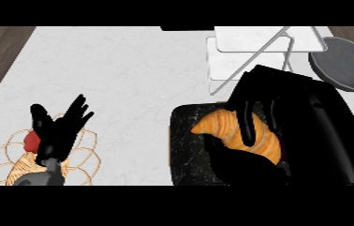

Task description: Pick the croissant from the tray and place it in the tiered shelf

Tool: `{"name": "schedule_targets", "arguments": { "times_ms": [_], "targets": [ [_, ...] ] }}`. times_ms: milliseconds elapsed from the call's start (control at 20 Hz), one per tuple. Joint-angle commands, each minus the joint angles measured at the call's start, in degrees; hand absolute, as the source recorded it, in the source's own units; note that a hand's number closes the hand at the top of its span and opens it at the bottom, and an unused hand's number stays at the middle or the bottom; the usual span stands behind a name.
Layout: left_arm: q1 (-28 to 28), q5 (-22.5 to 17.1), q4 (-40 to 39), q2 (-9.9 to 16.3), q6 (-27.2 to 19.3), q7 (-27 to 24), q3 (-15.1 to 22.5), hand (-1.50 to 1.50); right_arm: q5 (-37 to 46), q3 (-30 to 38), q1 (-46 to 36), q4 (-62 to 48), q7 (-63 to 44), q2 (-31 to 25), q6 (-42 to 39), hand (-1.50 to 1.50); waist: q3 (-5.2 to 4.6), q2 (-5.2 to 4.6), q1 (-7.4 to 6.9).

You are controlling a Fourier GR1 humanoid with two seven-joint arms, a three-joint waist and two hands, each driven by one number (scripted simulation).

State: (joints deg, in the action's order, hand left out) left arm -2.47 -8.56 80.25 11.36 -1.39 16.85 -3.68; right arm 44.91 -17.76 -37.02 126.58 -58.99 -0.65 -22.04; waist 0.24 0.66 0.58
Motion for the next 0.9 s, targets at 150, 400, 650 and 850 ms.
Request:
{"name": "schedule_targets", "arguments": {
  "times_ms": [150, 400, 650, 850],
  "targets": [
    [0.6, 0.4, -1.9, 0.4, 0.9, 0.8, 0.1, 0.0, -6.5, 16.4, -15.5, -4.6, -8.8, -2.4, -9.4, 1.5, -0.34, -0.38, -0.17],
    [0.8, 0.3, -1.4, 0.2, 1.4, 0.2, 0.2, 0.0, -7.2, 23.4, -22.7, -14.8, -5.7, -6.3, -7.9, 1.5, -0.32, -0.53, -0.78],
    [3.5, 1.5, -2.2, -1.0, 1.2, -3.2, 0.7, 0.0, -9.3, 29.4, -31.0, -23.9, -2.6, -11.9, -8.5, 1.5, -0.32, -0.53, -1.07],
    [2.9, 0.7, -1.3, -0.1, 2.0, -1.1, 0.2, 0.0, -11.7, 34.1, -32.3, -33.9, 5.7, -18.2, -9.4, 1.5, -0.28, -0.73, -1.25]
  ]
}}
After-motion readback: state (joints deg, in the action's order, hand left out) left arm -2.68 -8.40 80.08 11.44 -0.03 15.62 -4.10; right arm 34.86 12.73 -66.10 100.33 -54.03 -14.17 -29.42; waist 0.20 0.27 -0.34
